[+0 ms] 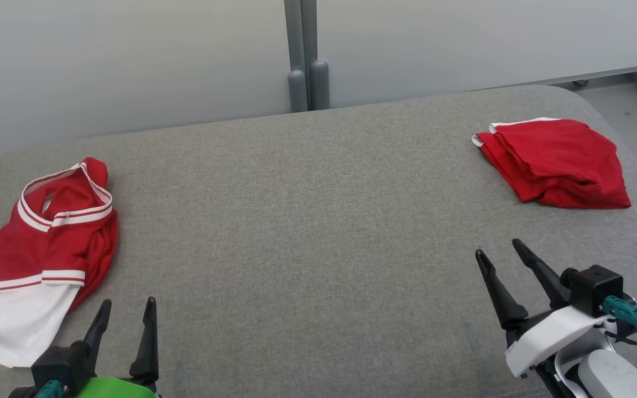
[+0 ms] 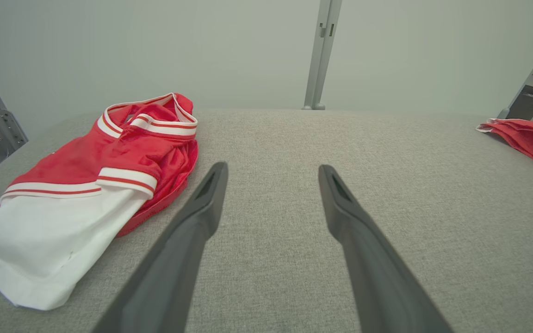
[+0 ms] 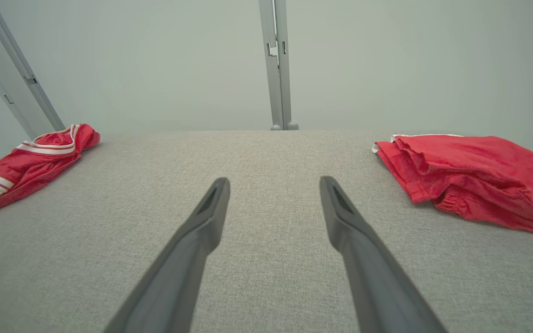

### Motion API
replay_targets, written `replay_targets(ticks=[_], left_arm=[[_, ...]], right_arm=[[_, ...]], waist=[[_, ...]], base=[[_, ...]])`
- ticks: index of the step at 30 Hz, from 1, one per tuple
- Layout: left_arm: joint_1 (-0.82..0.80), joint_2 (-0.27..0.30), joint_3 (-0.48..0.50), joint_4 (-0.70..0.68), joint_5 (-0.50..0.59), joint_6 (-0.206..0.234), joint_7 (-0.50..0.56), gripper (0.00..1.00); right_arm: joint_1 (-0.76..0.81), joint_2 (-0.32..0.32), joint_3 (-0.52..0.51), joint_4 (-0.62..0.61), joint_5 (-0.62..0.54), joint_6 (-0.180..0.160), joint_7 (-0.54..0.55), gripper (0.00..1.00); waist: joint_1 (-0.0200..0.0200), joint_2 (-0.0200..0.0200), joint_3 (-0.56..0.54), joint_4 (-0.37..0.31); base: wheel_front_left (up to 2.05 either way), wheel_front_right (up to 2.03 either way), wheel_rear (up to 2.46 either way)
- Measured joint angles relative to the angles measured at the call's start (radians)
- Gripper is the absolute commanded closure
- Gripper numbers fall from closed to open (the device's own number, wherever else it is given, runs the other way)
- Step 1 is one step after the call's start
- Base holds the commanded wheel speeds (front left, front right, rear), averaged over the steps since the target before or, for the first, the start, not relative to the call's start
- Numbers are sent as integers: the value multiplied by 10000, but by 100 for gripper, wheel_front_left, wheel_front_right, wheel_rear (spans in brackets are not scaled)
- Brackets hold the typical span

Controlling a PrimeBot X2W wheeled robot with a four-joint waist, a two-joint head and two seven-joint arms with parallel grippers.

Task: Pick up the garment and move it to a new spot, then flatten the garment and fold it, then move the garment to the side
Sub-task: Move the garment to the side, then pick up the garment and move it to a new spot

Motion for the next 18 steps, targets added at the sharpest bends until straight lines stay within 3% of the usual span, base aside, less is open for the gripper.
replay_targets(ticks=[11, 18], left_arm=[[0, 0, 134, 132, -2, -4, -86, 0], [-1, 0, 199, 196, -8, -109, -163, 0]], right_arm=[[194, -382, -299, -10, -21, 721, 0, 0], [384, -395, -665, 31, -84, 788, 0, 0]], waist=[[0, 0, 81, -17], [0, 0, 131, -100]], base=[[0, 0, 0], [0, 0, 0]])
